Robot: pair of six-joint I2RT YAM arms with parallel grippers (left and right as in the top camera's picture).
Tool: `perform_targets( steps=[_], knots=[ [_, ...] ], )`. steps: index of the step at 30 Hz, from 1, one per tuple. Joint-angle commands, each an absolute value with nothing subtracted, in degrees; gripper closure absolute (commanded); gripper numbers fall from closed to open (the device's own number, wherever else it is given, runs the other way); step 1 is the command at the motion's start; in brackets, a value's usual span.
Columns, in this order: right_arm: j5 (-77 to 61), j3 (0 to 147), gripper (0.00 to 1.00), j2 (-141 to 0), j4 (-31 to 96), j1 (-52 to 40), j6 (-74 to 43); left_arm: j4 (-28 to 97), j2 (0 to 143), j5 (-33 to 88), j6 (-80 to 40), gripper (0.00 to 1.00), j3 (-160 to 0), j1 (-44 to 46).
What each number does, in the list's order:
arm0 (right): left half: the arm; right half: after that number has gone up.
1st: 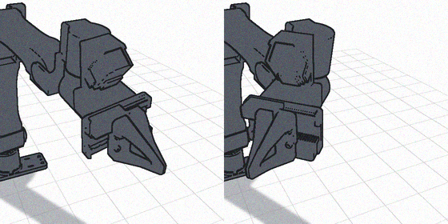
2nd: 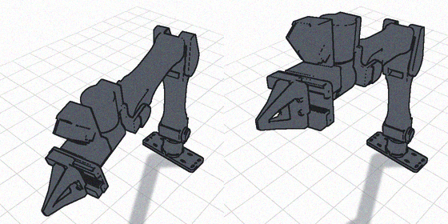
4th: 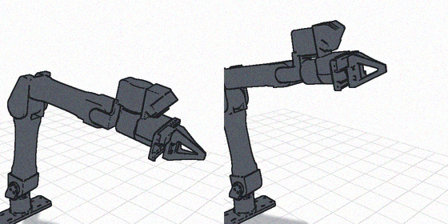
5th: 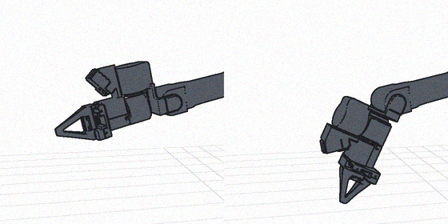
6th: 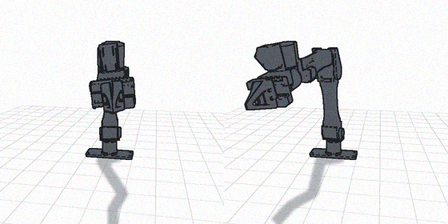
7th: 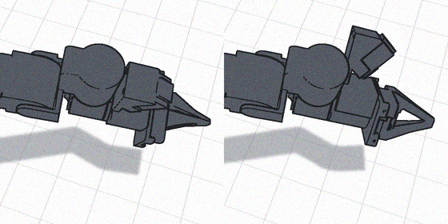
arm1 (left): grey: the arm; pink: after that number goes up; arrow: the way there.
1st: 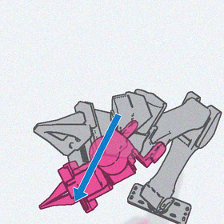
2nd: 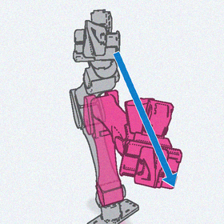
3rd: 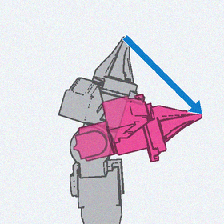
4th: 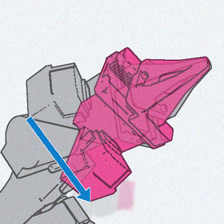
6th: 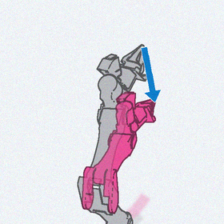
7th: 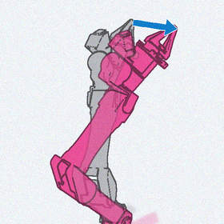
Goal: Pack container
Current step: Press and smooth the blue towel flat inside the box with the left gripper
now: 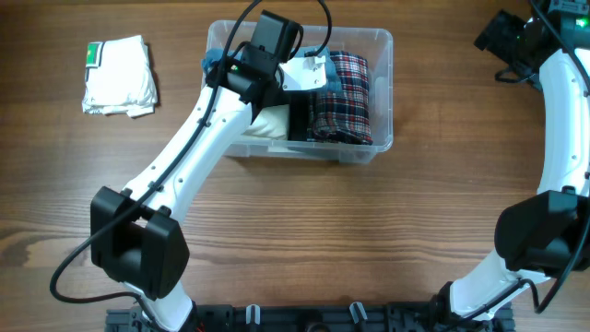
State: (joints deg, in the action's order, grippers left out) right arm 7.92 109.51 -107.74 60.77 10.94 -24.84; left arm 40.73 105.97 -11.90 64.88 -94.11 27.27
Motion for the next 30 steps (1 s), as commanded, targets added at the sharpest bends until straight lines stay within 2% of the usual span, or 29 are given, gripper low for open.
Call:
perform_targets(
  steps=[1,2,5,6,7,12,18,27,30],
  knots=[
    [7.64,109.12,0.00,-108.44,60.62,10.70,-25.63,39.68,105.67,-12.19,65.78,0.80,-94.94,26.76],
    [7.64,109.12,0.00,-108.44,60.62,10.70,-25.61,39.68,105.67,-12.21,65.78,0.73,-94.94,26.76],
    [7.64,109.12,0.00,-108.44,60.62,10.70,-25.61,39.68,105.67,-12.23,65.78,0.40,-94.94,26.76],
    [7.64,109.12,0.00,-108.44,60.60,10.70,-25.61,39.68,105.67,-12.23,65.78,0.17,-94.94,26.76],
    [7.64,109.12,0.00,-108.44,60.60,10.70,-25.63,39.53,105.67,-12.27,65.78,0.00,-94.94,26.76],
    [7.64,109.12,0.00,-108.44,60.62,10.70,-25.63,35.68,105.43,-15.57,62.81,0.00,-94.96,27.22],
    [7.64,109.12,0.00,-108.44,60.62,10.70,-25.61,27.22,100.82,-16.47,47.53,0.00,-94.96,28.25],
    [7.64,109.12,0.00,-108.44,60.62,10.70,-25.61,27.81,95.07,-15.75,36.07,0.00,-94.96,28.27],
    [7.64,109.12,0.00,-108.44,60.62,10.70,-25.61,32.12,95.37,-7.25,27.20,0.00,-94.94,28.27]
  ],
)
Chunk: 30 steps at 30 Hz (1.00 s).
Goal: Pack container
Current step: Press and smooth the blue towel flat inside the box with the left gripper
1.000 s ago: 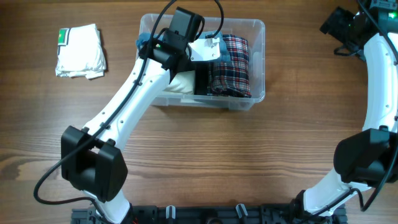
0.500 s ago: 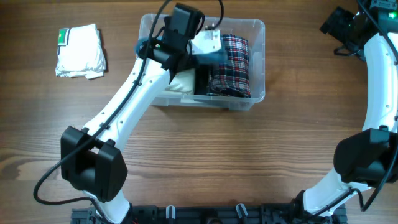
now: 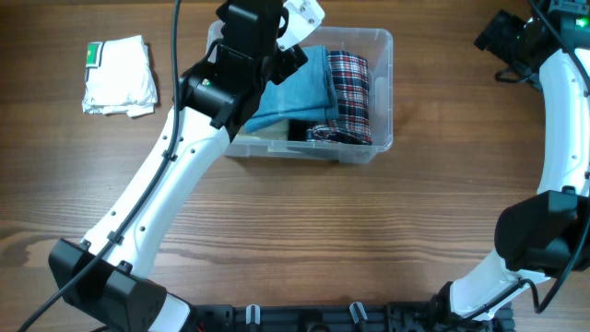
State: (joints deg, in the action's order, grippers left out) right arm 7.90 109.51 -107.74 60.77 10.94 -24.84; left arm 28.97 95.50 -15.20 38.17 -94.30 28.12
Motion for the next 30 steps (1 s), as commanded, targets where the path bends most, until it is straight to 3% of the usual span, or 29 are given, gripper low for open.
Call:
perform_targets(
  steps=[1,6,12,13,16,19,23,30],
  knots=[
    [7.64,109.12,0.00,-108.44,60.62,10.70,-25.61,34.02,95.39,-3.84,25.02,0.00,-94.94,28.27],
    [7.64,109.12,0.00,-108.44,60.62,10.70,-25.61,44.99,95.48,14.74,20.05,0.00,-94.94,28.27],
    [7.64,109.12,0.00,-108.44,60.62,10.70,-25.61,51.88,96.18,18.33,10.76,0.01,-94.72,28.25],
    [7.64,109.12,0.00,-108.44,60.62,10.70,-25.61,52.21,96.51,18.00,8.23,0.10,-94.72,28.23],
    [7.64,109.12,0.00,-108.44,60.60,10.70,-25.61,52.40,98.87,14.46,-1.26,0.78,-94.72,28.23],
    [7.64,109.12,0.00,-108.44,60.62,10.70,-25.63,53.74,101.65,11.31,-10.41,0.96,-94.72,28.16],
    [7.64,109.12,0.00,-108.44,60.62,10.70,-25.61,57.04,104.05,5.30,-20.56,0.96,-94.72,28.16],
    [7.64,109.12,0.00,-108.44,60.62,10.70,-25.63,56.42,107.87,0.27,-24.38,0.96,-94.72,28.12]
  ],
)
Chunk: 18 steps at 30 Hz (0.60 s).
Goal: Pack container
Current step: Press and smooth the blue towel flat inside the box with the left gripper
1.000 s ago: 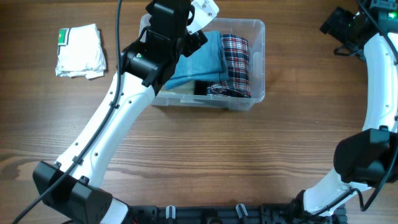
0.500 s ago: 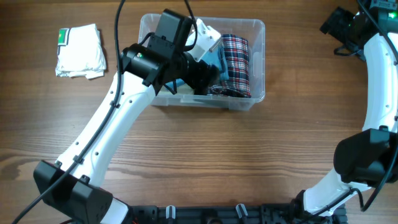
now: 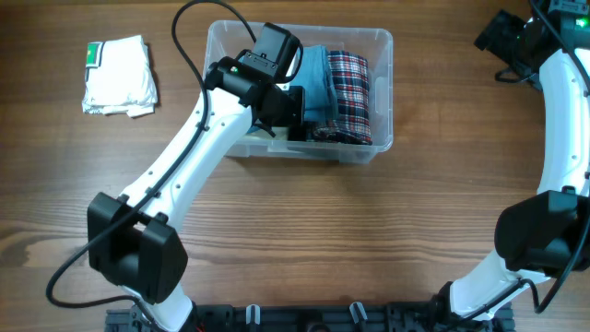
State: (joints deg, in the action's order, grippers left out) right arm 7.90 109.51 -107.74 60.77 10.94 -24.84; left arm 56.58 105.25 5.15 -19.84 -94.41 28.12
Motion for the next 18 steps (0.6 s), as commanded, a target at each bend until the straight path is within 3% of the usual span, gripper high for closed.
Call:
perform_targets(
  steps=[1,9,18],
  knots=[
    [7.64,109.12,0.00,-108.44,60.60,10.70,-25.61,56.25,108.84,-0.91,-24.73,0.96,-94.72,28.10],
    [7.64,109.12,0.00,-108.44,60.62,10.70,-25.63,52.18,115.66,-1.21,-22.65,0.96,-94.72,27.42],
    [7.64,109.12,0.00,-108.44,60.62,10.70,-25.61,51.64,106.24,-7.31,-21.43,0.94,-96.66,27.35]
  ],
)
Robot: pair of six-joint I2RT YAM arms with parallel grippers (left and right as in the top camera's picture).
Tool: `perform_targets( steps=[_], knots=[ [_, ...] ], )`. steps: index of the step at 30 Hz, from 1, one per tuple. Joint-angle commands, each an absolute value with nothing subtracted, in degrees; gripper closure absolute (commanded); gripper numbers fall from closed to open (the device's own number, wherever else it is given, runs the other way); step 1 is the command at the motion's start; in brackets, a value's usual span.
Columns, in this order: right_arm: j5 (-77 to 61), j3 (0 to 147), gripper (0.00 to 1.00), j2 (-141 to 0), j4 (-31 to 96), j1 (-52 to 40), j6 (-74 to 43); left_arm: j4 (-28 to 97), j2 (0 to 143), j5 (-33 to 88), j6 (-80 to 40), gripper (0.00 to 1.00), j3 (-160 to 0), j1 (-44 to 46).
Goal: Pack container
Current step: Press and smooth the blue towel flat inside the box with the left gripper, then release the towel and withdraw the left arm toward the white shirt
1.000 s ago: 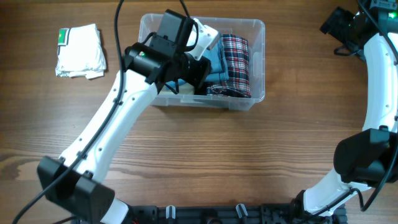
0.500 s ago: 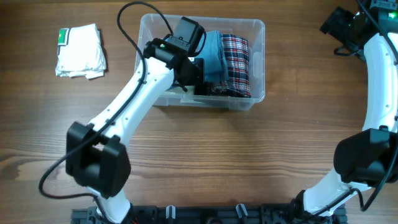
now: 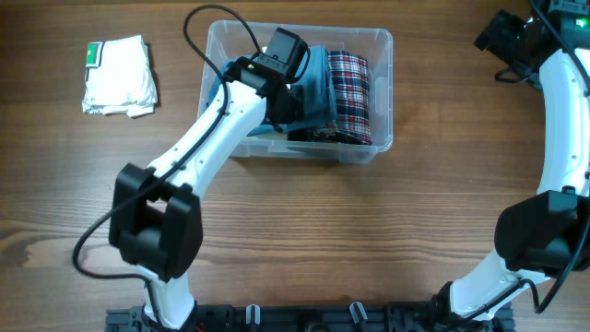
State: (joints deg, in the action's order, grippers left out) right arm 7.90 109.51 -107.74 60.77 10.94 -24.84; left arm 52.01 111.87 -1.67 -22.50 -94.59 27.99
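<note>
A clear plastic container [image 3: 382,44] stands at the back middle of the table. Inside it, a red plaid cloth [image 3: 350,90] lies folded along the right side, with a blue cloth [image 3: 317,76] beside it. My left gripper [image 3: 284,109] reaches down into the container at the blue cloth's left part; its fingers are hidden under the wrist. A folded white cloth [image 3: 120,76] with a green tag lies on the table to the left of the container. My right gripper [image 3: 502,37] is far off at the back right corner, its jaws not visible.
The left arm crosses the table's middle left, from the front edge up to the container. The right arm runs along the right edge. Bare wood lies in front of the container.
My left wrist has moved a little to the right and deeper into the container, covering more of the blue cloth. The elbow has swung right. The right arm has not moved.
My left gripper was low in the container next to the plaid cloth. Then it was raised over the back rim, with the blue cloth spread inside beside the plaid one. Then it was down in the container again on the blue cloth, where it stays now.
</note>
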Motion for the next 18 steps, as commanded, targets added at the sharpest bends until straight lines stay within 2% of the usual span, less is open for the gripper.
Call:
perform_targets(
  steps=[1,5,12,18],
  knots=[
    [7.64,109.12,0.00,-108.44,60.60,10.70,-25.61,51.68,104.22,-10.35,-21.47,0.94,-96.66,27.16],
    [7.64,109.12,0.00,-108.44,60.60,10.70,-25.61,53.47,103.11,-12.56,-24.16,0.96,-96.64,24.47],
    [7.64,109.12,0.00,-108.44,60.60,10.70,-25.61,58.78,109.56,-12.27,-26.04,0.96,-96.55,18.68],
    [7.64,109.12,0.00,-108.44,60.62,10.70,-25.63,58.52,113.60,-12.25,-26.02,0.96,-96.55,18.31]
  ],
)
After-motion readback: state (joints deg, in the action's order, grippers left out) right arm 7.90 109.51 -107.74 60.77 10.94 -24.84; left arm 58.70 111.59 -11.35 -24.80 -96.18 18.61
